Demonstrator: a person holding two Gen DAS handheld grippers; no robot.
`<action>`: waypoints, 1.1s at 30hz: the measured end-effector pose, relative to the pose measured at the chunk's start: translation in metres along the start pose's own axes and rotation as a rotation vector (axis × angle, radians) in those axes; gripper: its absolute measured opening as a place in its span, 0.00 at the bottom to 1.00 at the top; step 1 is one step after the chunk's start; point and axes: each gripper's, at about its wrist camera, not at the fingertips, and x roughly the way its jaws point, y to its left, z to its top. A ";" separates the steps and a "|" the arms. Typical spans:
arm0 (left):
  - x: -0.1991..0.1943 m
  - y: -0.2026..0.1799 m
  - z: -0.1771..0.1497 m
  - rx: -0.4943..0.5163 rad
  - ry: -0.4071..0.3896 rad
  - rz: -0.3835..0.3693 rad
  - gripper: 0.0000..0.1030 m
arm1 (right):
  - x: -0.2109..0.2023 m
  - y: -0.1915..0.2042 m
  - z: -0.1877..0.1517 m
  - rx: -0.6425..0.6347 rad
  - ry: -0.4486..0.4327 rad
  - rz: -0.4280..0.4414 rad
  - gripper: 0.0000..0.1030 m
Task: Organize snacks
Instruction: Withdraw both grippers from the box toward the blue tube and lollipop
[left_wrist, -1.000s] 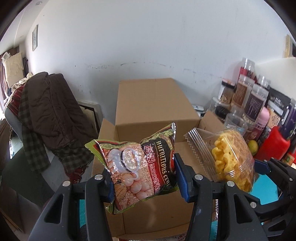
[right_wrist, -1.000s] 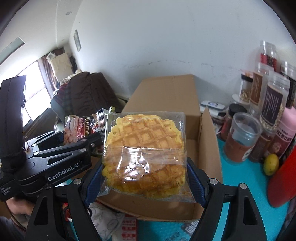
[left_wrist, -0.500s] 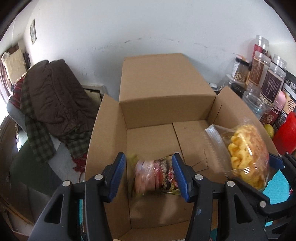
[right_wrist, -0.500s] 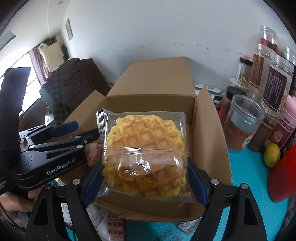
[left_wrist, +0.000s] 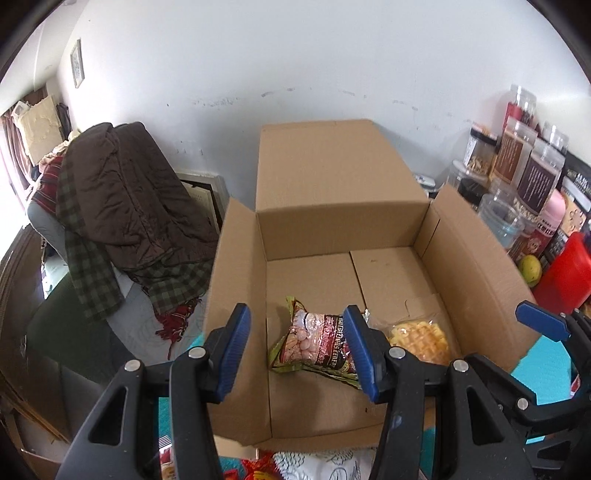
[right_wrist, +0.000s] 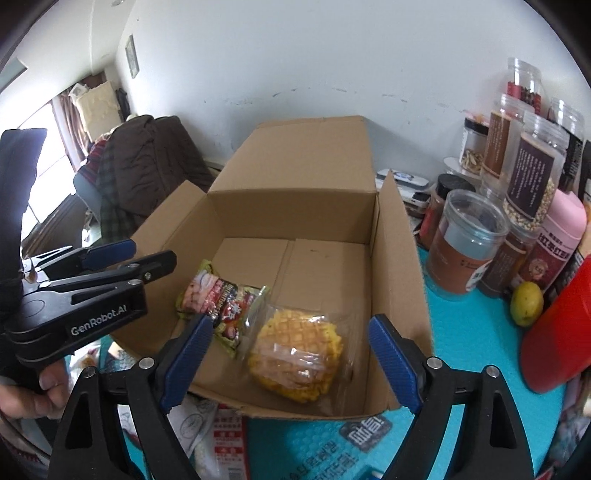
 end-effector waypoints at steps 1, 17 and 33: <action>-0.004 0.001 0.001 -0.002 -0.007 0.000 0.50 | -0.005 0.001 0.001 -0.002 -0.010 -0.001 0.85; -0.114 0.011 0.000 -0.007 -0.186 -0.009 0.50 | -0.103 0.032 0.009 -0.046 -0.183 -0.008 0.85; -0.203 0.013 -0.047 0.007 -0.290 -0.056 0.51 | -0.188 0.062 -0.032 -0.068 -0.289 -0.018 0.85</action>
